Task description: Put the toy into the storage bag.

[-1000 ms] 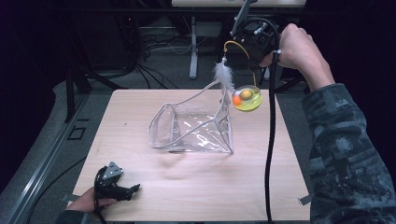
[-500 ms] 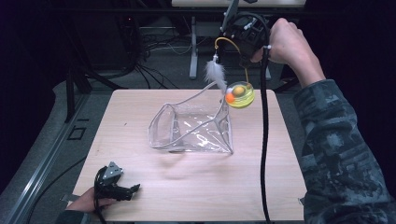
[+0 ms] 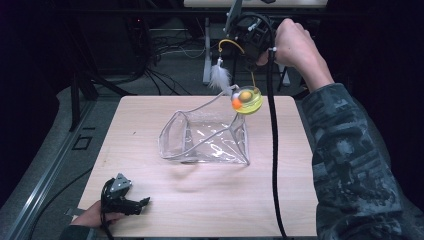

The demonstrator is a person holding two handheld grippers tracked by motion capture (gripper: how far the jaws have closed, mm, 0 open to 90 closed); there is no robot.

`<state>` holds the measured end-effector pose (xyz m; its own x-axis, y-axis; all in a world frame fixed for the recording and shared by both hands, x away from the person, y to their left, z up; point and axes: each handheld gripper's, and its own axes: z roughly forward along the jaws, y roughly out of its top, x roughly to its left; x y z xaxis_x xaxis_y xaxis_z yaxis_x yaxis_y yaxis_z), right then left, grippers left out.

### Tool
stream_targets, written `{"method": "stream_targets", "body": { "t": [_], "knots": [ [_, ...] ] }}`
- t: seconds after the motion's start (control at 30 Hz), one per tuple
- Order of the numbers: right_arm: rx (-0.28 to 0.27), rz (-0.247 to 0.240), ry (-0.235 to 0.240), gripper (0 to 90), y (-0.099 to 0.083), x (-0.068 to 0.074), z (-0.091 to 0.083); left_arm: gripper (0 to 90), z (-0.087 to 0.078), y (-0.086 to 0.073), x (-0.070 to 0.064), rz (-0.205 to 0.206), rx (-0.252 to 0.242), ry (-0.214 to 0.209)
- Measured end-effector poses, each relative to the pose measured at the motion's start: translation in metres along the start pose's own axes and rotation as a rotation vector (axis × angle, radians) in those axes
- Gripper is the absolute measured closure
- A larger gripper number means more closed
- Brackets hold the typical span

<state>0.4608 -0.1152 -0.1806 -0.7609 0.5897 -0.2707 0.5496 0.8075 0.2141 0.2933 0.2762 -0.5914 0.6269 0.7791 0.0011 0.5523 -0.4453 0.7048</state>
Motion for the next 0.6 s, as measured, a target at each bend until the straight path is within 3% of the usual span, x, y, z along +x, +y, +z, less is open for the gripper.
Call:
{"method": "stream_targets", "body": {
  "t": [0.6],
  "knots": [
    [-0.02,-0.04,0.001,88.1,0.029,0.015,0.012,0.0,0.0,0.0,0.0,-0.001,0.0,0.0]
  ]
}}
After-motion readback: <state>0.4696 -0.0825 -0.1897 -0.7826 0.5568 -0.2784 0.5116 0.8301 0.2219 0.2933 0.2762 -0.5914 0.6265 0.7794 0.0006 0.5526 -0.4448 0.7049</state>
